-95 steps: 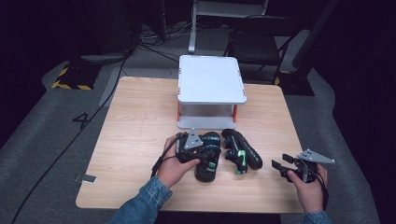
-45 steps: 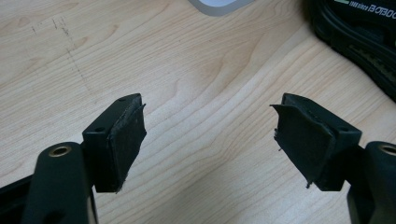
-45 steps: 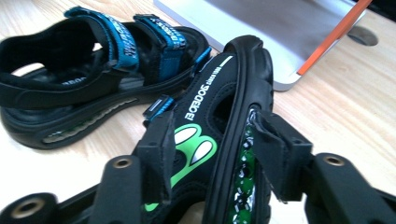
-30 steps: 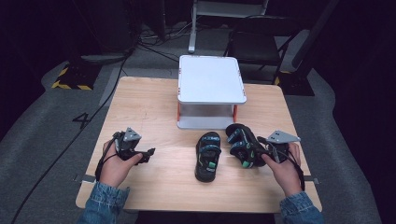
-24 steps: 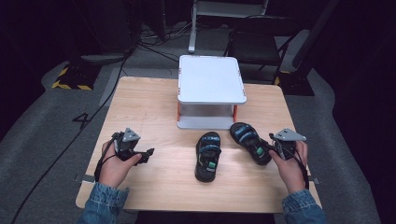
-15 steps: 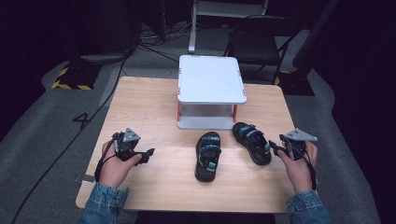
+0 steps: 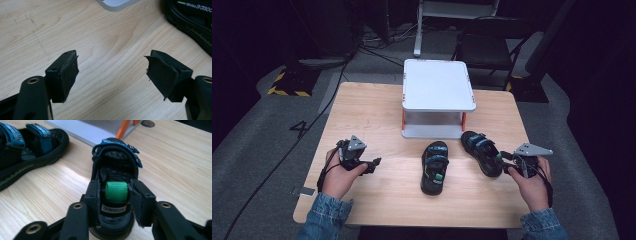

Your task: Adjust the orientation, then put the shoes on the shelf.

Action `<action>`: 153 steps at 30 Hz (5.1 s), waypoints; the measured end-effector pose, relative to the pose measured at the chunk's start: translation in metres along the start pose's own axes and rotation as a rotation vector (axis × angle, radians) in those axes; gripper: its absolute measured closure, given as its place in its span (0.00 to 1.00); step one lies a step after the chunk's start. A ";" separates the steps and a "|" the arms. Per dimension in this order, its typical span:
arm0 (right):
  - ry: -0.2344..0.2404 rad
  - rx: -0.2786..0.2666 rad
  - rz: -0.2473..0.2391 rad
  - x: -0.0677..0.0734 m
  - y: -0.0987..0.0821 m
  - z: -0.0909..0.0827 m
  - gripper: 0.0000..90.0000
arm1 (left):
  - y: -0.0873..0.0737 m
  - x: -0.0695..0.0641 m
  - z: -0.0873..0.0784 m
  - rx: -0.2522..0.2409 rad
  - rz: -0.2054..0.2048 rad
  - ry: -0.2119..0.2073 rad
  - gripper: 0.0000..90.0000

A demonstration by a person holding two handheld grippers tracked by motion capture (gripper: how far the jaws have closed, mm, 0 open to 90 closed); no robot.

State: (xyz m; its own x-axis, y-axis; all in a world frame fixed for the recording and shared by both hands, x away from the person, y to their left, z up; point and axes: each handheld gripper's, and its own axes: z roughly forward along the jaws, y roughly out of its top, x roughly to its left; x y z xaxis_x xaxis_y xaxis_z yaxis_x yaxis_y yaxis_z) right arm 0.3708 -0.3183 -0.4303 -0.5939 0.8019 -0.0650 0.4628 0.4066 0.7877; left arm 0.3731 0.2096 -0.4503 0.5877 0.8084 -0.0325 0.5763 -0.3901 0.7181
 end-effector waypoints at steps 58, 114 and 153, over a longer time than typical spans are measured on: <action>0.114 -0.013 -0.449 0.088 0.043 0.055 0.81 | -0.025 0.001 -0.012 0.017 -0.047 0.020 0.28; 0.216 0.181 0.368 0.122 0.055 0.073 0.34 | 0.007 -0.007 0.024 0.020 0.022 -0.046 0.28; 0.034 0.069 0.121 0.128 0.106 0.104 0.90 | -0.005 0.003 0.008 -0.001 -0.007 -0.014 0.29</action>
State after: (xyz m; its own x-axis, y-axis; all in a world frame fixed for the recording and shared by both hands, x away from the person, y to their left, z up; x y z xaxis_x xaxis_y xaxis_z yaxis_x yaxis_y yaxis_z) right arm 0.4129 -0.1271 -0.4188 -0.5528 0.8318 0.0495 0.5756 0.3382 0.7445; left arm 0.3769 0.2107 -0.4599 0.5914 0.8050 -0.0473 0.5799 -0.3838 0.7186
